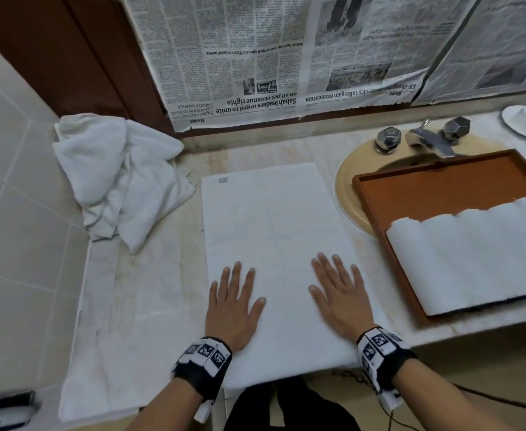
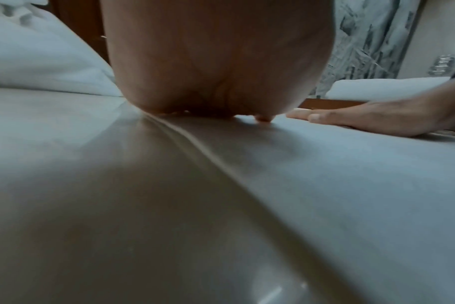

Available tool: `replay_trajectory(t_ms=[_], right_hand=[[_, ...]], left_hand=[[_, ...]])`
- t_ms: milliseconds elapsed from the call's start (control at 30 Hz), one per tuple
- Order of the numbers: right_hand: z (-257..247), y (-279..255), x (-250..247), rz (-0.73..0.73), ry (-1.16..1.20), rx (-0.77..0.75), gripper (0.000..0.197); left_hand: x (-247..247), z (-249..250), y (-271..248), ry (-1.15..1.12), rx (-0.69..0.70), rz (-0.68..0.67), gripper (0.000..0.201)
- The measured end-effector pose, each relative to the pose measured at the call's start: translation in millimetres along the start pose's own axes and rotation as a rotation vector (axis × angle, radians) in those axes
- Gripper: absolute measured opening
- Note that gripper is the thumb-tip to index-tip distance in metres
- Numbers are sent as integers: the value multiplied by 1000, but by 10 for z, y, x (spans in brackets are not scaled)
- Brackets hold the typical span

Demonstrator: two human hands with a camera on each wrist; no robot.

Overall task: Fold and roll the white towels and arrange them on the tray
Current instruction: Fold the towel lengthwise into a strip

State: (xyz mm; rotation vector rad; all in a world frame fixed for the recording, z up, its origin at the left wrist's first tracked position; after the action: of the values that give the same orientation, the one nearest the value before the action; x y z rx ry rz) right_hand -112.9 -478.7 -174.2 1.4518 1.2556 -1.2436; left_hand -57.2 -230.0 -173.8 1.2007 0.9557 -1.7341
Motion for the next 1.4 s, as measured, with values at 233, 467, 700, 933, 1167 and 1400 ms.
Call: replay_trajectory(t_ms=[233,467,700,933,1167,1400], right_hand=[[-196,88,-118,15,115,25,63],[155,166,-91,53,77,153,70],[437,415,-370,245,176,427,39],[644,799,-379,223,334,465,17],[606,909,-372,254,329,466,6],[664,953,-385,242,478,519,18]], left_hand=[[-16,-56,-9,13,36,3,71],[-163,-106,74,69,6,-116,80],[-699,342,1105,-6,-23,-9,58],[-682,1100,2535,-311,3,42,44],[-442,1388,3281,-236,-69,66,36],[-432,1670,3531,-37,-84,33,53]])
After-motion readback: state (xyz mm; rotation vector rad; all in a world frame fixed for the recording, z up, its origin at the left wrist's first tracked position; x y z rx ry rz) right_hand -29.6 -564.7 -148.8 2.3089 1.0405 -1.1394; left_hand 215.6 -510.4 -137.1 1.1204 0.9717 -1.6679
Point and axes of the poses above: each hand's wrist, its own y-axis towards the middle knuckle, its own x-axis out of the palm, z = x × y, the point moved 5 cm from there along y, towards the middle knuckle, and after that the axes turned 11 degrees about z, right-handed, at the moved point
